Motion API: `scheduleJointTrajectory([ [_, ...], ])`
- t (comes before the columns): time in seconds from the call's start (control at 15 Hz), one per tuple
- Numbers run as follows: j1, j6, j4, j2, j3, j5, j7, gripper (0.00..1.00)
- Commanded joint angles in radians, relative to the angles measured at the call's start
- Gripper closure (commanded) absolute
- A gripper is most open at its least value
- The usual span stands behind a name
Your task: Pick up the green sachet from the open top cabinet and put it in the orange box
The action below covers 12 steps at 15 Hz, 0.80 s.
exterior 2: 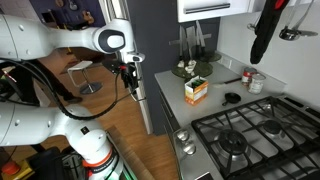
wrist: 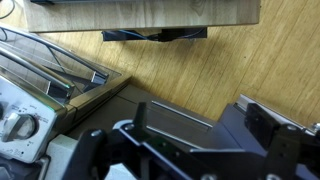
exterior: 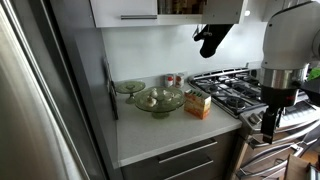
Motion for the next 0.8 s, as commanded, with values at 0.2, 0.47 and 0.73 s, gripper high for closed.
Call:
scheduleJointTrajectory([
  [0.2,-0.039,0.045,0.062,0.073,-0.002,0.034,0.068,0.0],
  [0.47,-0.107,0.122,0.227,0.21,0.006,0.054,0.224,0.0],
  [0.73,-0.118,0.143,0.267,0.217,-0.003,0.028,0.285,0.0],
])
